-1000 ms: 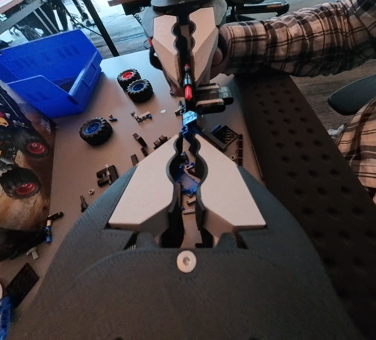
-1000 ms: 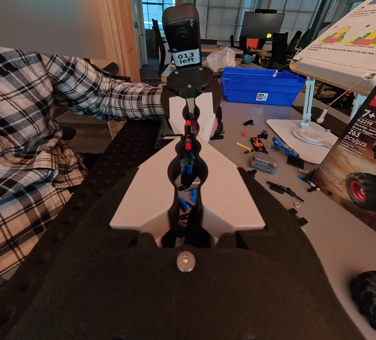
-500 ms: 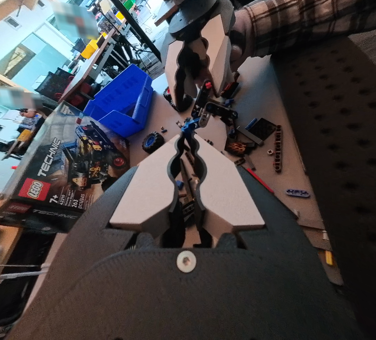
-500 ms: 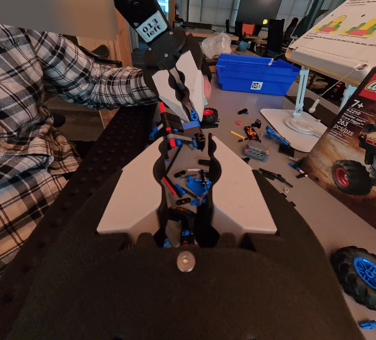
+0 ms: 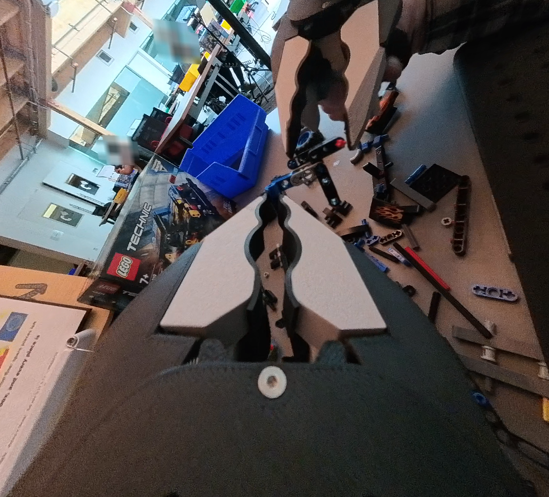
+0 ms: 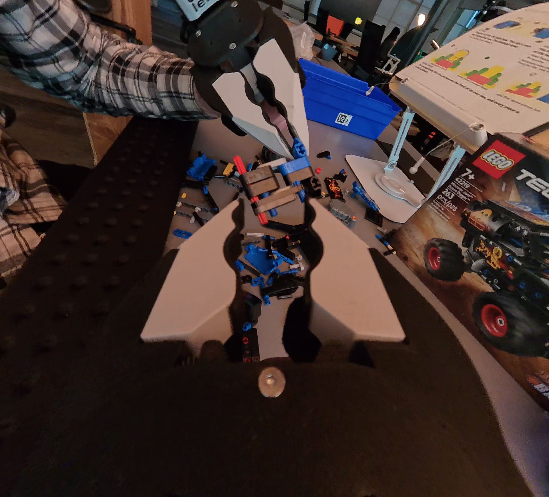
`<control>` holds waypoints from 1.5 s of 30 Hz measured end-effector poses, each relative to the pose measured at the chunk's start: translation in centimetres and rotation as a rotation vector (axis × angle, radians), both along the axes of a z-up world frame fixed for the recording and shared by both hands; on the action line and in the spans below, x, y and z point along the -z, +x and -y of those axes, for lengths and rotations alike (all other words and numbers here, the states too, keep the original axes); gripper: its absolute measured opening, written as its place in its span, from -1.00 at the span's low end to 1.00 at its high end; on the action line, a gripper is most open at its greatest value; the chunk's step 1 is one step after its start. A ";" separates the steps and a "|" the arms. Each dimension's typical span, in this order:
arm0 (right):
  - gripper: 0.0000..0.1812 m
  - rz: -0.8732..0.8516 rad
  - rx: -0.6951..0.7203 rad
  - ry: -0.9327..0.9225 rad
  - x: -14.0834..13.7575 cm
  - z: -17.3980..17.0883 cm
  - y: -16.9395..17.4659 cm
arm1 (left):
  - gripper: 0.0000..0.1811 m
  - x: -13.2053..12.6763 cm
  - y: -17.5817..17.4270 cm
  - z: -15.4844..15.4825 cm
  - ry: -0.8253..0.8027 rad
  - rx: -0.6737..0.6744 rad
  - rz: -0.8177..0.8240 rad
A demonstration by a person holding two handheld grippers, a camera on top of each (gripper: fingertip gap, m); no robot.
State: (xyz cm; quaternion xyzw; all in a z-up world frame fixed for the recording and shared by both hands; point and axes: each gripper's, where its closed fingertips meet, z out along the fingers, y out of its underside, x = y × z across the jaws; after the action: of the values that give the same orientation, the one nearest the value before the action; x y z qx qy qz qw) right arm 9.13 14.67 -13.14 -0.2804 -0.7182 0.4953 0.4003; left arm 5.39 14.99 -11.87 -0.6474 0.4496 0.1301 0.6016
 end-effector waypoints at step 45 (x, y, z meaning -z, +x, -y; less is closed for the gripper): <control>-0.82 0.022 0.066 -0.196 -0.9 -0.8 -2.7 | -0.96 0.4 1.8 -1.1 -0.094 0.012 0.259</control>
State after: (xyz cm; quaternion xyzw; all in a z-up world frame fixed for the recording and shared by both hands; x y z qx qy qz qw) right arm 6.45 15.44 -12.22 -0.3472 -0.6610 0.5467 0.3791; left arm 7.22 16.09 -12.23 -0.6837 0.3775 0.0207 0.6242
